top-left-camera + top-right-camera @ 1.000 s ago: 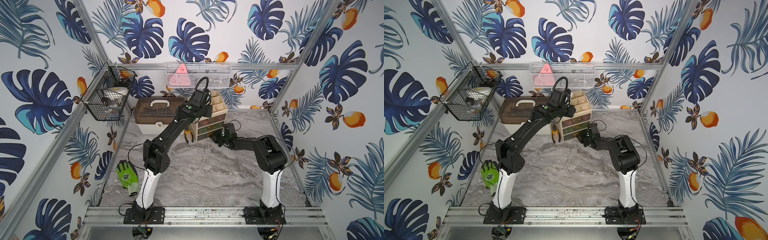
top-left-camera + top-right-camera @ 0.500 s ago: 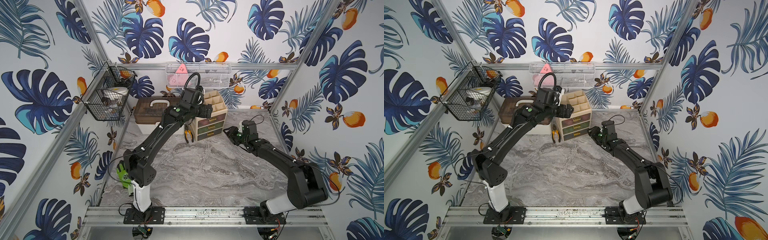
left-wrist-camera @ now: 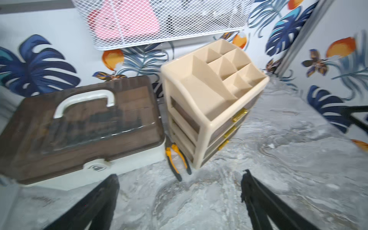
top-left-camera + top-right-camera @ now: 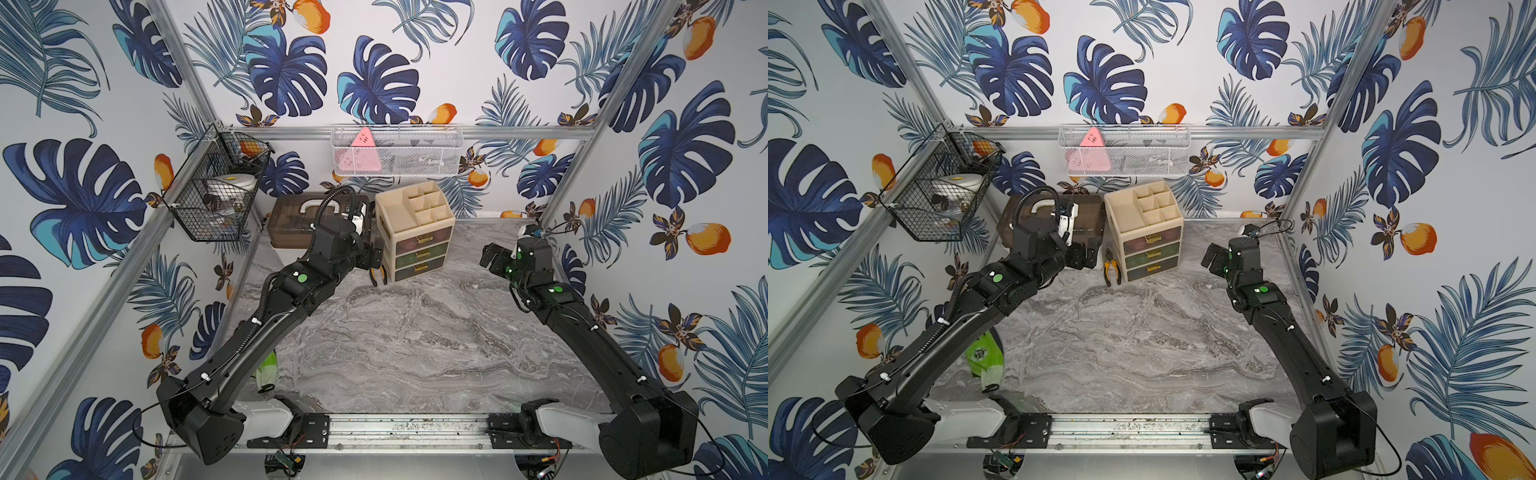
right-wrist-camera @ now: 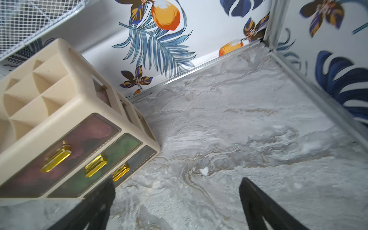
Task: Sort the rolls of trash bags by color and place them into the drawer
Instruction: Reset both arms
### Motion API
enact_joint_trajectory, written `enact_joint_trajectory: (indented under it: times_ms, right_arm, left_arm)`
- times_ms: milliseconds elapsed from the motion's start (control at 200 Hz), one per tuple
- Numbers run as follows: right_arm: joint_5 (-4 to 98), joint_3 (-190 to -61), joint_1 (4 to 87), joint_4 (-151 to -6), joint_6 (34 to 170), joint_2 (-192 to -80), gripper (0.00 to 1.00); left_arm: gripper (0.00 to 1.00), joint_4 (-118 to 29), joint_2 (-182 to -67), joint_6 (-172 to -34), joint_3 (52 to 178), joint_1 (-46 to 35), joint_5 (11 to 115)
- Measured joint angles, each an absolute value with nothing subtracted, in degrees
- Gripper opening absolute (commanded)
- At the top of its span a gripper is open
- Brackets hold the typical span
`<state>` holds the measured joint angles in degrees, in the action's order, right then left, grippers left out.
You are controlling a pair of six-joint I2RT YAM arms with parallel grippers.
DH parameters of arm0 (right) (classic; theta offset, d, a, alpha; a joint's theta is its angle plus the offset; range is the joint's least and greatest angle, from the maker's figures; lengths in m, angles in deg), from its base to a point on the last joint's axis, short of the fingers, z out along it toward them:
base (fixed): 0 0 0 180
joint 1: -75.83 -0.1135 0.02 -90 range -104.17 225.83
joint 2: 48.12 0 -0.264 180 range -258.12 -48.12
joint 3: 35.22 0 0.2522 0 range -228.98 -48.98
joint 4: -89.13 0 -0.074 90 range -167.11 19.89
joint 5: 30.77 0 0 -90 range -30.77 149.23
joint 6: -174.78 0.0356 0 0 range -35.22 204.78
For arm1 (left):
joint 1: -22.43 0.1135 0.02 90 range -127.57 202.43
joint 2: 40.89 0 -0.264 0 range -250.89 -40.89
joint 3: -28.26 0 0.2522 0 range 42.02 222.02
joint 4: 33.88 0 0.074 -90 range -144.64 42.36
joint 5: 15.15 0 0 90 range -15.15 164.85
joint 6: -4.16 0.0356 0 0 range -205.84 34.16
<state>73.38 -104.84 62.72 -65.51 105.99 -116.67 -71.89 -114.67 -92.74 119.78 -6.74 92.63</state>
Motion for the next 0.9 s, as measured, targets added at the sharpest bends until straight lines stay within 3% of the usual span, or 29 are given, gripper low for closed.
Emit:
enact_joint_trajectory:
  times_ms: [135,435,655,735,901]
  right_arm:
    - [78.5,-92.8,62.7,-74.8,101.2,-113.7,1.0]
    - [88.9,-73.5,62.7,-95.0,93.3,-116.9,1.0]
    - [88.4,-65.3,62.3,-111.6,89.6,-124.3,1.0]
    - [87.9,-65.5,62.3,-118.5,88.3,-127.8,1.0]
    - [85.9,-65.6,62.5,-134.3,84.9,-139.7,1.0]
  left_arm:
    - [0.99,-68.7,-112.9,-91.8,111.3,-6.5,96.9]
    - [0.99,-43.4,-111.0,-85.6,80.3,-3.2,104.3]
    - [0.99,-17.5,-121.8,-85.9,64.6,3.9,106.8]
    - [0.99,-15.1,-124.6,-85.7,63.5,5.9,105.2]
    - [0.98,5.7,-132.6,-84.3,59.3,12.2,99.5]
